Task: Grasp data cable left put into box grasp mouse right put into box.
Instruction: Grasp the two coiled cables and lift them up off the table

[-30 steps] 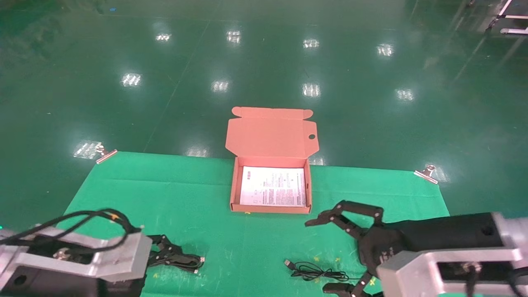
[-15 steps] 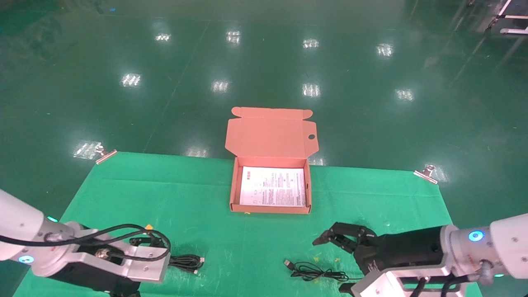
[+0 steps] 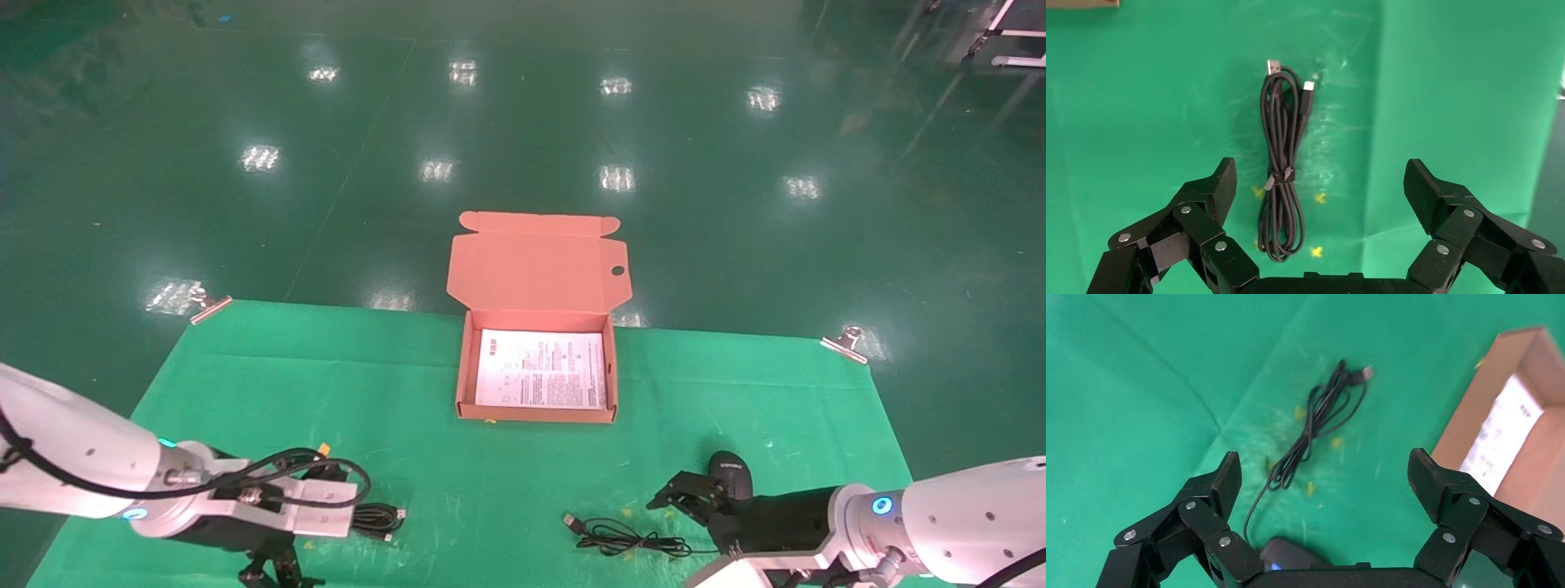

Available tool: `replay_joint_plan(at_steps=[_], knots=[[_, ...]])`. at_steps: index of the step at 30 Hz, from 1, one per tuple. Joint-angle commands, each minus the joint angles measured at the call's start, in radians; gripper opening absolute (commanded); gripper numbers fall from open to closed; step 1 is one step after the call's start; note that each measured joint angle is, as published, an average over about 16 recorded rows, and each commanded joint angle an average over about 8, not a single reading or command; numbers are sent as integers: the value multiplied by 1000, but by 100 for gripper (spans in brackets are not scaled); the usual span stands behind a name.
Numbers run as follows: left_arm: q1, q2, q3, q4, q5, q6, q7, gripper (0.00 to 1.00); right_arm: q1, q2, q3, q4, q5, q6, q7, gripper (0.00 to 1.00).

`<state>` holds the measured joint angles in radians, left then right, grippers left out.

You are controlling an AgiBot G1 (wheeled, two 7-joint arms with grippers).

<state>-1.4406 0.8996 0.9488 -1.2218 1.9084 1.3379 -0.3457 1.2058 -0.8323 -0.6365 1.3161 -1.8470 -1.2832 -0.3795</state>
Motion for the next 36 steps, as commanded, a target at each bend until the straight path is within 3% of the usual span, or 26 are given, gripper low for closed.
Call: replay_joint_plan(at_steps=[1,7,15,31,32,36], knots=[[9,14,11,8,39,-24,-7,100,-11,-9,-9,-4,-38,23,19,100],[14,90,25,159,78,-86,8,100,-11,-55,-18,-97,-77,54,73,100],[-1,160,9,407,49,-145,78,100,32,-136,-24,-283,-75,64,72,100],[-44,232,-21,710,-17,-188,254,100,86,-238,-38,-531,-90,133,-40,100],[-46,234,-22,721,-19,-188,261,92,86,-241,-38,-538,-92,138,-46,94],[-54,237,-27,754,-28,-192,281,42,81,-248,-39,-553,-97,162,-66,44]])
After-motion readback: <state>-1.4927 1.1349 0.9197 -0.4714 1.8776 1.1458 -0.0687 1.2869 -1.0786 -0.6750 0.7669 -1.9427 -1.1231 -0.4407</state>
